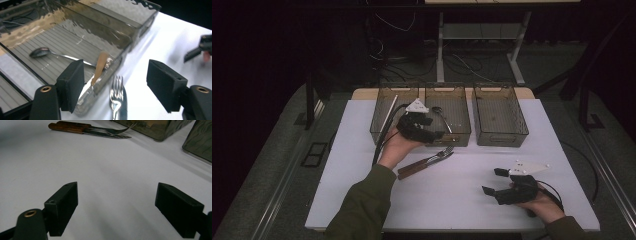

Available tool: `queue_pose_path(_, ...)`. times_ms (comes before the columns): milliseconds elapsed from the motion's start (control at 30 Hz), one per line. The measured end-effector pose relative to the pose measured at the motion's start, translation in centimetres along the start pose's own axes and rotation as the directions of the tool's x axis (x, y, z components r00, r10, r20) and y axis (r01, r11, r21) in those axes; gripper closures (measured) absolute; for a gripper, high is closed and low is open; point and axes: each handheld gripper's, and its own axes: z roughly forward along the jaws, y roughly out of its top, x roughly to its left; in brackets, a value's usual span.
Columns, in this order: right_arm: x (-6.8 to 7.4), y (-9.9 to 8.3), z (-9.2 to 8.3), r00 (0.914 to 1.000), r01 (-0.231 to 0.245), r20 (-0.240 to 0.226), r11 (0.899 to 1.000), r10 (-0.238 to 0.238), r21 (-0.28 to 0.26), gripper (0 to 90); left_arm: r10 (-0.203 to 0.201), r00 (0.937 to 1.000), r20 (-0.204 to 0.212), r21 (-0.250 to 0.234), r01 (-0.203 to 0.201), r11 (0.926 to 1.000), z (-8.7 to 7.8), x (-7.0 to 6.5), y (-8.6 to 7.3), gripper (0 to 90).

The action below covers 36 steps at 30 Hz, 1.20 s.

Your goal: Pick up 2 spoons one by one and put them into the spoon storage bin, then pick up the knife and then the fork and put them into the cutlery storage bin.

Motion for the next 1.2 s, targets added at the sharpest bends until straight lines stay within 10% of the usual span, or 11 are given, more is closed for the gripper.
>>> queue_pose_path(633, 0.0, 0.0, 0.1, 1.0, -0.003, 0.0, 1.0, 0.003, 0.0, 18.5, 0.0, 1.0, -0.008, -0.004, 0.0, 1.0, -2.9, -1.4, -5.5, 28.0)
queue_pose_path(1200, -0.1, 0.0, 0.1, 1.0, 0.001, 0.005, 1.0, -0.001, 0.004, 18.5, 0.034, 0.9992, -0.018, 0.081, -0.033, 0.9961, -2.8, -2.7, -9.5, 65.0)
